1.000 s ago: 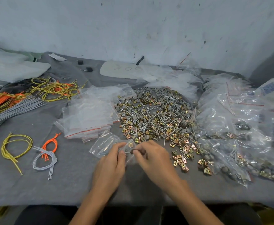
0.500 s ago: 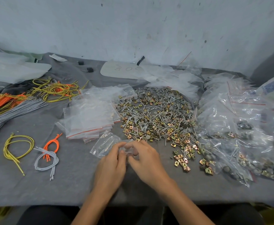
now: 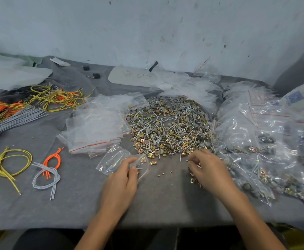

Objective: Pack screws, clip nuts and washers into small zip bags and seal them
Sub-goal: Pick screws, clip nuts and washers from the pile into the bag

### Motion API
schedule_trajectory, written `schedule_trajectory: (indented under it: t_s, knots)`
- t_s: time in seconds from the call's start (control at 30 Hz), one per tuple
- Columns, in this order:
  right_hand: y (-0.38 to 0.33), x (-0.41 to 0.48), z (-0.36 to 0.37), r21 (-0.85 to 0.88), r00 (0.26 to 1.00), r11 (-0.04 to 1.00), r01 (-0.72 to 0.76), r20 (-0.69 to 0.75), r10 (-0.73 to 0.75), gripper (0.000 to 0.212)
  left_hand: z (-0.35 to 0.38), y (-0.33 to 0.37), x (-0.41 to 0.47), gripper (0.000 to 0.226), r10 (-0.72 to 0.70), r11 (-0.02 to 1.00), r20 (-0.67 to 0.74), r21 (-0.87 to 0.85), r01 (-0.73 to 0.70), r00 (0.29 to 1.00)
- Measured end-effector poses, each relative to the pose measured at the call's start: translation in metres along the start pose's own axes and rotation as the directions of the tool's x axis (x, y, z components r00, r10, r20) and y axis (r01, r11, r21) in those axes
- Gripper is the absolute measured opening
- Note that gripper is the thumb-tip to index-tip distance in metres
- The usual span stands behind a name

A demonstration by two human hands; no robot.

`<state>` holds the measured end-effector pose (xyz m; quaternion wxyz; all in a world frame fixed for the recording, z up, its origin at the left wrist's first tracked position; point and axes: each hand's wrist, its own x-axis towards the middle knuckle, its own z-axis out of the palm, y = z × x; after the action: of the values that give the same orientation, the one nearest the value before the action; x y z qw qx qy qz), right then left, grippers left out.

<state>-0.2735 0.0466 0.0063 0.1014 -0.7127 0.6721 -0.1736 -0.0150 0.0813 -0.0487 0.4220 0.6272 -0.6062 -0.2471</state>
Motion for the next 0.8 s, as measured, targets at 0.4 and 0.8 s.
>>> schedule_trajectory:
  t_s: [0.4, 0.8]
  knots:
    - [-0.007, 0.006, 0.0, -0.191, 0.995, 0.981, 0.015, 0.101, 0.005, 0.025, 0.001, -0.003, 0.001, 0.025, 0.0, 1.0, -0.011, 0.025, 0.0, 1.0]
    - [-0.095, -0.013, 0.054, 0.414, 0.966, 0.878, 0.241, -0.018, -0.257, 0.01, 0.0, -0.001, 0.0, 0.026, -0.006, 0.999, -0.014, 0.045, 0.007, 1.0]
